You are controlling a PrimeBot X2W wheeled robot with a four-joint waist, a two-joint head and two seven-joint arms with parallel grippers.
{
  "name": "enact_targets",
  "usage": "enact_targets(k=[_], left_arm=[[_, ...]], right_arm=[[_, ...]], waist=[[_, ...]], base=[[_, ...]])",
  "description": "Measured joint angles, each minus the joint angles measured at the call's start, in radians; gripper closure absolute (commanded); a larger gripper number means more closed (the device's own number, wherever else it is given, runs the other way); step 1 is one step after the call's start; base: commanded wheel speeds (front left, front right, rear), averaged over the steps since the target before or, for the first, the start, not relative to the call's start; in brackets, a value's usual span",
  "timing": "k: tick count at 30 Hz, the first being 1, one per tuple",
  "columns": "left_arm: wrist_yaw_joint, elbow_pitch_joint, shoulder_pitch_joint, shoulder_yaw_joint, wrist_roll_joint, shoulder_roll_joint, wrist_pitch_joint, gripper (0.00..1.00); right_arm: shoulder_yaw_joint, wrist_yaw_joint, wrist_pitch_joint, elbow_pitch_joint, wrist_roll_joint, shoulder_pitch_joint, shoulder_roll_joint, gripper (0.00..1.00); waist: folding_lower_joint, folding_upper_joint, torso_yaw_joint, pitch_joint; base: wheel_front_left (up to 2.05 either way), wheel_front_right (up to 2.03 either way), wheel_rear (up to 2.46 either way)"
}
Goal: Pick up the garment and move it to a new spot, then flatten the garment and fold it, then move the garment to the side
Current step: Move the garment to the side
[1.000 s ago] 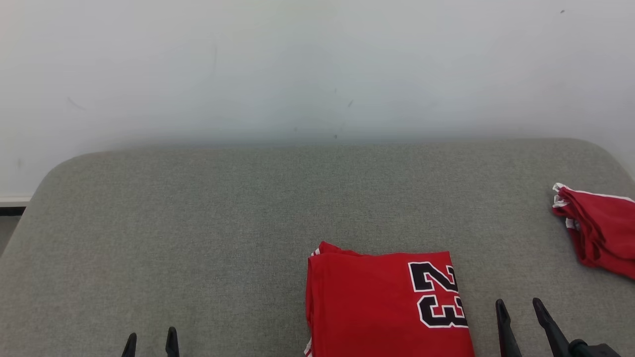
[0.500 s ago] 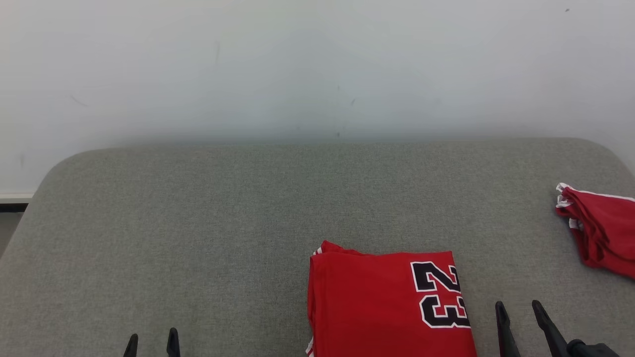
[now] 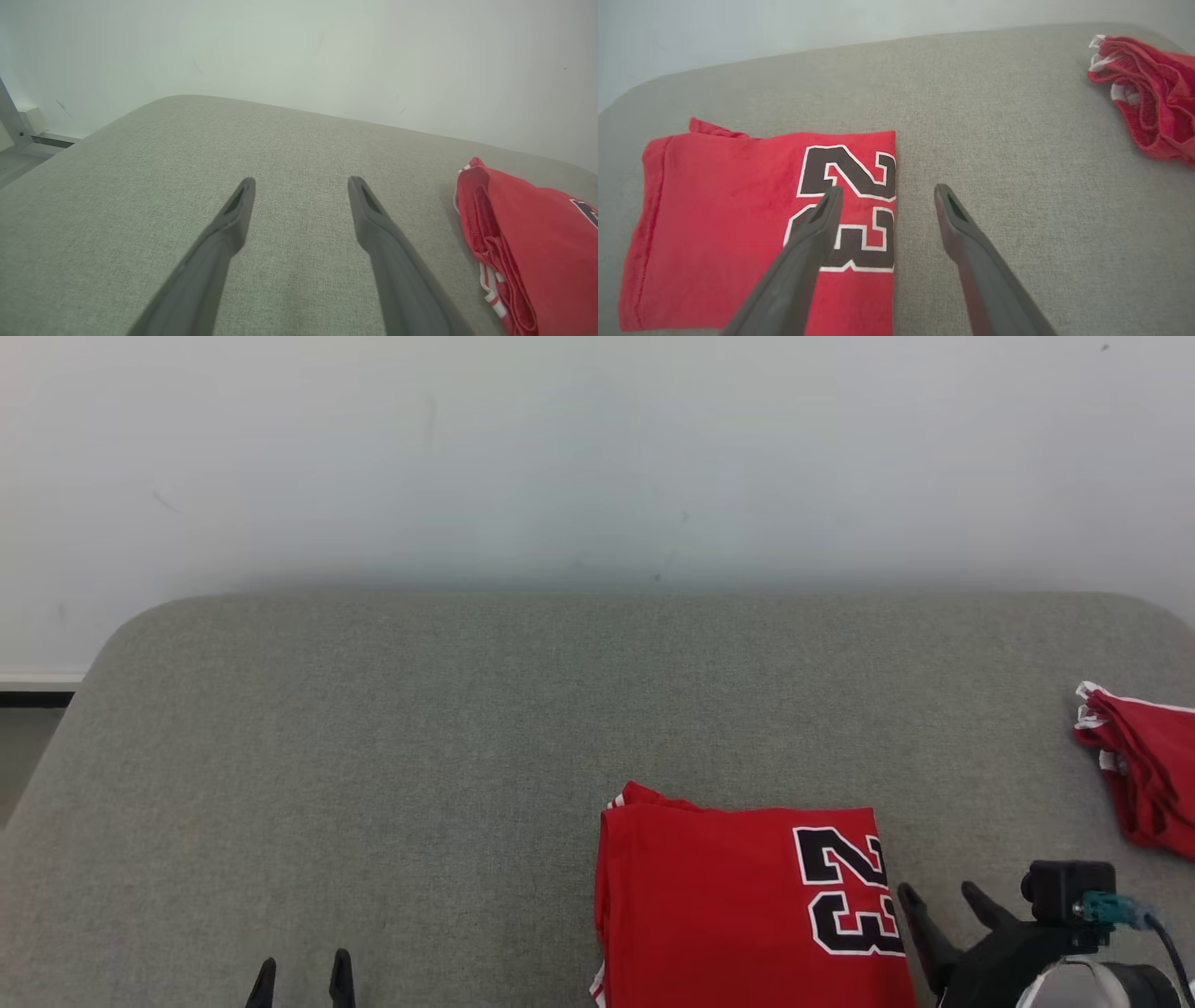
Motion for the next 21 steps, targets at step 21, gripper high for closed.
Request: enact_targets(k=[21], left_arm=[[0.0, -0.05, -0.061, -0.052, -0.008, 0.0, 0.0, 0.0]], right_arm=[[-0.15, 0.0, 0.483, -0.041, -0.128, -0.064, 0.044, 0.0]], waist=[[0.0001, 0.0001, 0.14, 0.129]], base=[[0.0, 0.0, 0.0]])
